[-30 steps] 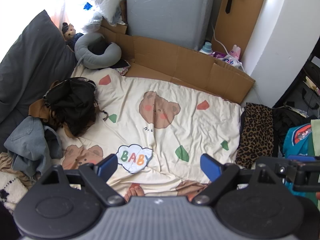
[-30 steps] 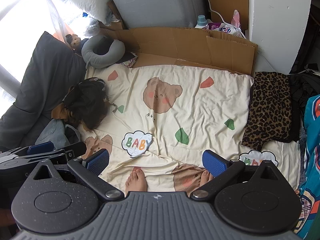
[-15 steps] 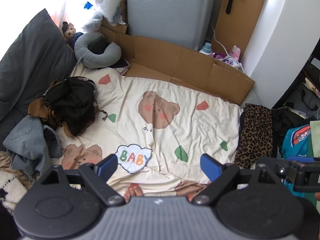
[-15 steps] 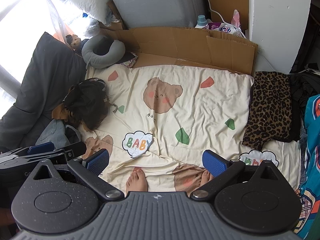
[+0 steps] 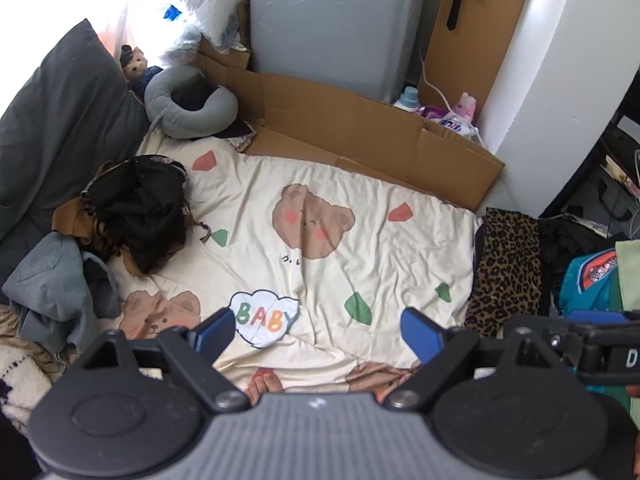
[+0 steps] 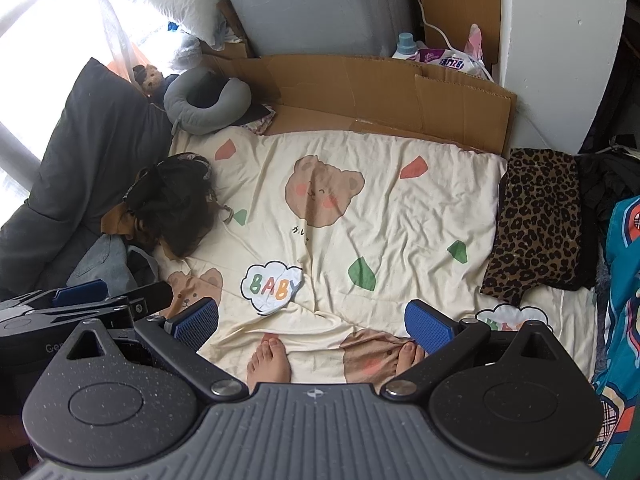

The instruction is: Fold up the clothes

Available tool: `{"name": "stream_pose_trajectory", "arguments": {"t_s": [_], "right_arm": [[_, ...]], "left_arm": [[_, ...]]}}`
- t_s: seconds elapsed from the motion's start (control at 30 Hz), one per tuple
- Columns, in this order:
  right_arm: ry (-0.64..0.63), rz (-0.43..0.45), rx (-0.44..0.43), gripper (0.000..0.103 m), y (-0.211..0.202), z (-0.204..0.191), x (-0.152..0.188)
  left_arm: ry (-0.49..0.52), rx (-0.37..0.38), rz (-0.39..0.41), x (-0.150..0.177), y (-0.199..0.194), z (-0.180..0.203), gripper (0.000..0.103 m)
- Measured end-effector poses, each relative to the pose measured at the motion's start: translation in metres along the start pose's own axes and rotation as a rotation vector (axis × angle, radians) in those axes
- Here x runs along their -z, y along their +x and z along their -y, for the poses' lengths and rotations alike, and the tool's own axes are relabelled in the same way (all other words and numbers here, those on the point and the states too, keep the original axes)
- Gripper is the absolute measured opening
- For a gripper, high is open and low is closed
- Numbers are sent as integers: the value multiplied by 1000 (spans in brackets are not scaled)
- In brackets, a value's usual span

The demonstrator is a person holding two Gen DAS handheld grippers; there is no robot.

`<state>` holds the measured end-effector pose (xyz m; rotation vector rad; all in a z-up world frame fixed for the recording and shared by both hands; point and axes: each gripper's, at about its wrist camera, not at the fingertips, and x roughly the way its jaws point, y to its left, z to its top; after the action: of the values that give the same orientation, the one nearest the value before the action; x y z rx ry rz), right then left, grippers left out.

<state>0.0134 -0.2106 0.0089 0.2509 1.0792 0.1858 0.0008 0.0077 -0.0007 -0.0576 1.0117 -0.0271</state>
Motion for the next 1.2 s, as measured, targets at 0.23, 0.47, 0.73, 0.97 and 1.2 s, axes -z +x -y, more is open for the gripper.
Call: {"name": "stream_pose_trajectory", "arguments": {"t_s": [0.23,0.47,0.73,0.97,1.2], "right_arm": [[-10,-14,13,102,2,2,-4],[-1,-16,24,102,3,5,-8],[21,-20,28,102,5,11,-14],[26,-40,48,102,10,15,-21],[21,-34,72,102,16,13,-32]], "left_arm": [[-1,15,-21,-3,3,-4,94],[9,38,-36,-5,4,-7,96],[4,14,-34,-12,6,-18,99],[-19,17,-50,-26,15,-37,100],[-31,18,-57,-33,21,-49,100]]}}
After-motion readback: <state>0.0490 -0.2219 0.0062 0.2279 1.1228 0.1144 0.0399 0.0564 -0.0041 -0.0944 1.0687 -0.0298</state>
